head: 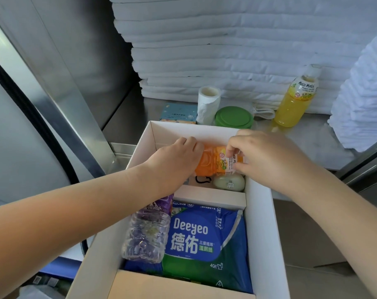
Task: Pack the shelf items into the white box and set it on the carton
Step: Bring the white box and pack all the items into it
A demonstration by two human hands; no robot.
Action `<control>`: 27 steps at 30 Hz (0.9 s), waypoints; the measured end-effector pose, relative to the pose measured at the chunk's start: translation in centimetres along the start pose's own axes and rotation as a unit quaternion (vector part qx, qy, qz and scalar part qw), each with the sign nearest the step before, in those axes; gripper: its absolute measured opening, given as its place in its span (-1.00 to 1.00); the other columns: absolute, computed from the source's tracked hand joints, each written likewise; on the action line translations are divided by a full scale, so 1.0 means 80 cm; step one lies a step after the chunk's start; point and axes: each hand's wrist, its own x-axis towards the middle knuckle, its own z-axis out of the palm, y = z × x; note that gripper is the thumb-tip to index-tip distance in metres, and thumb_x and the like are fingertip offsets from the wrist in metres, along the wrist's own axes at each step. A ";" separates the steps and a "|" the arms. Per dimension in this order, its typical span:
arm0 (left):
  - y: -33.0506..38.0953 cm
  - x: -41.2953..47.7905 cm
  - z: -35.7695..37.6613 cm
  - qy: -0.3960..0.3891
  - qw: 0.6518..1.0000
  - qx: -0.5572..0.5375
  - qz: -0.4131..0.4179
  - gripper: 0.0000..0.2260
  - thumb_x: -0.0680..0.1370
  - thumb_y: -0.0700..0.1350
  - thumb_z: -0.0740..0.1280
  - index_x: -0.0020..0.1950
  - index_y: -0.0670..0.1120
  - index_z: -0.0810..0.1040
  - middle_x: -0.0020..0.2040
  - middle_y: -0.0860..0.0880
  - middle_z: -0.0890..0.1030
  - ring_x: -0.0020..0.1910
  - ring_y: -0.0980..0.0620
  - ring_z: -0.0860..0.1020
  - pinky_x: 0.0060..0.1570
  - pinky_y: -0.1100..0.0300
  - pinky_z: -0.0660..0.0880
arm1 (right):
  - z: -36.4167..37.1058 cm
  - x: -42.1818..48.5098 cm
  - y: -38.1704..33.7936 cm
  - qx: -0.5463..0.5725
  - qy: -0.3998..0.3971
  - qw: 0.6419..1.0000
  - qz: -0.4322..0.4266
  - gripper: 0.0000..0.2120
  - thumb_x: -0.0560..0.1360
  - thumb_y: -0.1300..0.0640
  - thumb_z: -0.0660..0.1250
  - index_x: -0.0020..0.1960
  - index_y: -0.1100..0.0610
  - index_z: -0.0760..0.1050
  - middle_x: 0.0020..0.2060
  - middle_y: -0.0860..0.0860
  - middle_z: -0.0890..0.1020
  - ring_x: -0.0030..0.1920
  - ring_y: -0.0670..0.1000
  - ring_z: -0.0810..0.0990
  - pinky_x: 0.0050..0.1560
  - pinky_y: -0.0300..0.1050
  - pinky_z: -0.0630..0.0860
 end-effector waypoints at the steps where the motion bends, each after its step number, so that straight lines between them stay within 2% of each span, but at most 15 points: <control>1: -0.001 0.000 -0.002 -0.009 1.000 -0.022 -0.011 -0.46 0.55 0.09 0.26 0.40 -0.14 0.18 0.25 -0.06 0.35 0.14 0.03 0.41 0.01 0.18 0.51 | 0.001 0.003 -0.001 -0.004 0.000 1.000 -0.001 -0.84 0.43 0.05 0.37 -0.05 -0.12 0.43 -0.13 -0.19 0.41 -0.18 -0.10 0.40 -0.41 -0.27 0.14; 3: -0.004 -0.001 -0.006 -0.016 0.998 -0.054 -0.025 -0.46 0.53 -0.01 0.34 0.41 -0.09 0.18 0.27 -0.04 0.28 0.14 0.03 0.41 -0.02 0.13 0.54 | 0.004 0.008 -0.002 -0.012 -0.002 1.000 -0.002 -0.80 0.42 0.02 0.37 0.01 -0.10 0.43 -0.14 -0.18 0.40 -0.19 -0.08 0.40 -0.42 -0.26 0.12; 5: -0.005 -0.002 -0.007 -0.007 0.999 -0.047 -0.024 -0.45 0.52 -0.04 0.37 0.41 -0.06 0.18 0.26 -0.04 0.23 0.12 0.04 0.39 -0.07 0.20 0.53 | 0.004 0.014 -0.002 -0.015 -0.016 1.000 -0.003 -0.72 0.41 0.01 0.39 0.09 -0.10 0.45 -0.10 -0.17 0.44 -0.14 -0.07 0.44 -0.38 -0.17 0.16; 8: -0.004 -0.001 -0.006 -0.010 0.998 -0.061 -0.013 -0.40 0.51 -0.06 0.37 0.42 -0.06 0.09 0.23 -0.01 0.29 0.10 0.04 0.38 -0.09 0.17 0.53 | 0.003 0.022 0.002 0.015 -0.030 0.999 0.008 -0.68 0.39 0.04 0.43 0.12 -0.10 0.50 -0.06 -0.18 0.51 -0.12 -0.10 0.43 -0.27 -0.17 0.23; 13: -0.012 0.003 -0.005 -0.005 0.993 -0.115 -0.008 -0.49 0.53 0.00 0.33 0.40 -0.02 0.18 0.25 0.01 0.39 0.16 0.03 0.40 0.03 0.12 0.47 | 0.006 0.024 0.005 0.003 -0.035 0.999 -0.003 -0.71 0.41 0.04 0.41 0.12 -0.06 0.50 -0.20 -0.18 0.42 -0.19 -0.09 0.39 -0.31 -0.14 0.21; 16: -0.011 0.000 -0.003 -0.011 0.992 -0.129 -0.007 -0.47 0.55 0.00 0.30 0.44 -0.01 0.14 0.31 0.00 0.36 0.22 0.01 0.38 0.13 0.08 0.47 | 0.006 0.023 0.005 -0.020 -0.045 0.999 -0.006 -0.65 0.40 0.00 0.40 0.15 -0.06 0.44 -0.06 -0.12 0.54 -0.17 -0.06 0.42 -0.34 -0.14 0.21; 18: -0.009 -0.003 -0.002 -0.001 0.993 -0.117 -0.003 -0.44 0.55 0.00 0.29 0.47 -0.02 0.10 0.35 0.00 0.30 0.25 0.01 0.36 0.13 0.09 0.47 | 0.007 0.022 0.004 -0.028 -0.042 0.999 -0.008 -0.65 0.40 -0.01 0.41 0.15 -0.05 0.43 0.00 -0.10 0.52 -0.15 -0.05 0.43 -0.35 -0.14 0.20; 21: -0.010 -0.005 -0.001 0.018 0.997 -0.072 0.009 -0.47 0.57 0.01 0.26 0.46 -0.02 0.12 0.33 0.00 0.24 0.22 0.01 0.33 0.08 0.14 0.43 | 0.010 0.023 0.004 -0.015 -0.048 0.999 -0.010 -0.65 0.40 -0.01 0.42 0.16 -0.02 0.46 0.05 -0.10 0.48 -0.05 -0.03 0.48 -0.26 -0.14 0.24; 24: -0.014 -0.003 -0.003 0.006 0.996 -0.091 0.007 -0.50 0.58 0.00 0.24 0.45 0.00 0.13 0.29 0.01 0.25 0.18 0.03 0.32 0.00 0.15 0.45 | 0.008 0.030 0.006 -0.011 -0.062 0.998 -0.005 -0.64 0.38 -0.02 0.45 0.14 -0.01 0.49 -0.04 -0.10 0.47 -0.11 -0.05 0.43 -0.23 -0.14 0.24; 27: -0.013 -0.003 -0.002 0.004 0.997 -0.073 0.019 -0.47 0.59 0.00 0.22 0.49 -0.03 0.06 0.31 0.00 0.24 0.20 0.02 0.32 0.01 0.17 0.45 | 0.006 0.034 0.007 0.001 -0.067 0.998 -0.006 -0.65 0.35 -0.02 0.48 0.10 0.01 0.51 -0.17 -0.14 0.38 -0.17 -0.06 0.41 -0.25 -0.14 0.25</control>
